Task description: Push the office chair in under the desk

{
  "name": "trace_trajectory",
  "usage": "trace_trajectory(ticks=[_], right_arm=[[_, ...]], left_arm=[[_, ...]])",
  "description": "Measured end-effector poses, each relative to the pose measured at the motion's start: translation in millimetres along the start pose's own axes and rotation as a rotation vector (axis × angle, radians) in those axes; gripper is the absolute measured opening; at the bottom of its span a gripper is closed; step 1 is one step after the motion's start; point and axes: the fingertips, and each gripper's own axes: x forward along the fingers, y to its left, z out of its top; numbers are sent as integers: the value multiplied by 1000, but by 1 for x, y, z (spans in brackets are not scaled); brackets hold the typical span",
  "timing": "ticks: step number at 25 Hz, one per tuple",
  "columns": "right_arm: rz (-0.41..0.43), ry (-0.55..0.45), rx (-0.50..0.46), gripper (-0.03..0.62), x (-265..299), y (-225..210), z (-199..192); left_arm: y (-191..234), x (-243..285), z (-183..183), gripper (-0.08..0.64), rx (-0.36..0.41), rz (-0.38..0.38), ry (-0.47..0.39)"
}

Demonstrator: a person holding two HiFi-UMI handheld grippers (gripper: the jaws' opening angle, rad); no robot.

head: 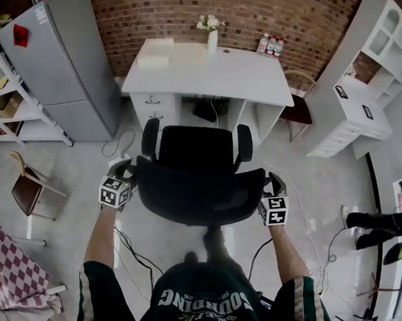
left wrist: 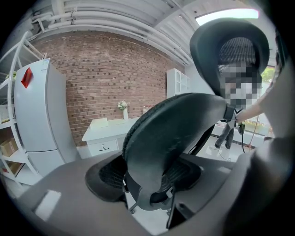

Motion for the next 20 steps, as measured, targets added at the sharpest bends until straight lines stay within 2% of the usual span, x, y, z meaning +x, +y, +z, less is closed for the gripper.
trace_trajectory(ticks=[20], right_arm=[[-20,53,5,256,57,-58,18]], left_arm=[[11,79,37,235,13,-18,-25]])
